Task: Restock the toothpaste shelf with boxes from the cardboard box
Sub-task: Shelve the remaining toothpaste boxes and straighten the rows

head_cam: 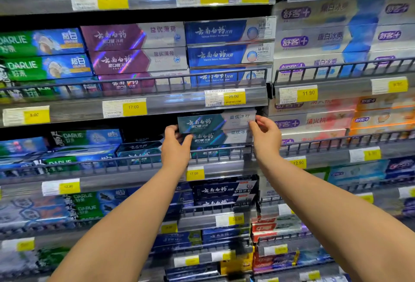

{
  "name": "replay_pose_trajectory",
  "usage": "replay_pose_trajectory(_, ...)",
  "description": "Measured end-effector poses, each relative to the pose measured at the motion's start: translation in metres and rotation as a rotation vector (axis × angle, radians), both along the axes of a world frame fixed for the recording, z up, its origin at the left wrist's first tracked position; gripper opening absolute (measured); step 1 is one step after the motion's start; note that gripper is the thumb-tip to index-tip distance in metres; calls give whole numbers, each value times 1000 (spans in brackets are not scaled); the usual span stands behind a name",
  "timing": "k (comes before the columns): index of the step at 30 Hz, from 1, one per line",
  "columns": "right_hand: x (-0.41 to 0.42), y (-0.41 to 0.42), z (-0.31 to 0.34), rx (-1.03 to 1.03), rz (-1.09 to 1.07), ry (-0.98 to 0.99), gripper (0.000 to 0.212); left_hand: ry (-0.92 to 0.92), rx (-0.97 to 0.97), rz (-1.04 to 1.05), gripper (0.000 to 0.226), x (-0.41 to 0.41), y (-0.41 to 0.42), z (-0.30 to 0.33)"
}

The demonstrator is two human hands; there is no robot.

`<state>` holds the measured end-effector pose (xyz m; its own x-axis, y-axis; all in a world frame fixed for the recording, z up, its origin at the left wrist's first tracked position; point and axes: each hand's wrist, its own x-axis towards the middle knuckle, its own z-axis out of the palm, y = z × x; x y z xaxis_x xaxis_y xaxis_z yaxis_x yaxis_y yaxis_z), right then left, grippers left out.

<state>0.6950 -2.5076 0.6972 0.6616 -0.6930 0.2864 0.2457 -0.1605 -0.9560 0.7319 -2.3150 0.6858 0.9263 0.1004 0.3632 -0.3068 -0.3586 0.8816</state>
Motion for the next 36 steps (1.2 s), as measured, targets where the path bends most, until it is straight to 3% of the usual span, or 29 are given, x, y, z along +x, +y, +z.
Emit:
replay_pose_trajectory(5,-1,3,2,72,-3,7,33,-31,-12,78,47,-6,-5,1)
replay_pose_trajectory(11,-3,1,0,99,-48,43,23,6,-277,109,36,-7,-3,5)
replay_pose_trajectory(17,-4,-3,-2,101,-68,61,20,63,-379,68,26,1,3,3)
replay_pose_trajectory(36,-1,-11,-2,5,-144,116,21,-9,-206,42,20,3,-3,5)
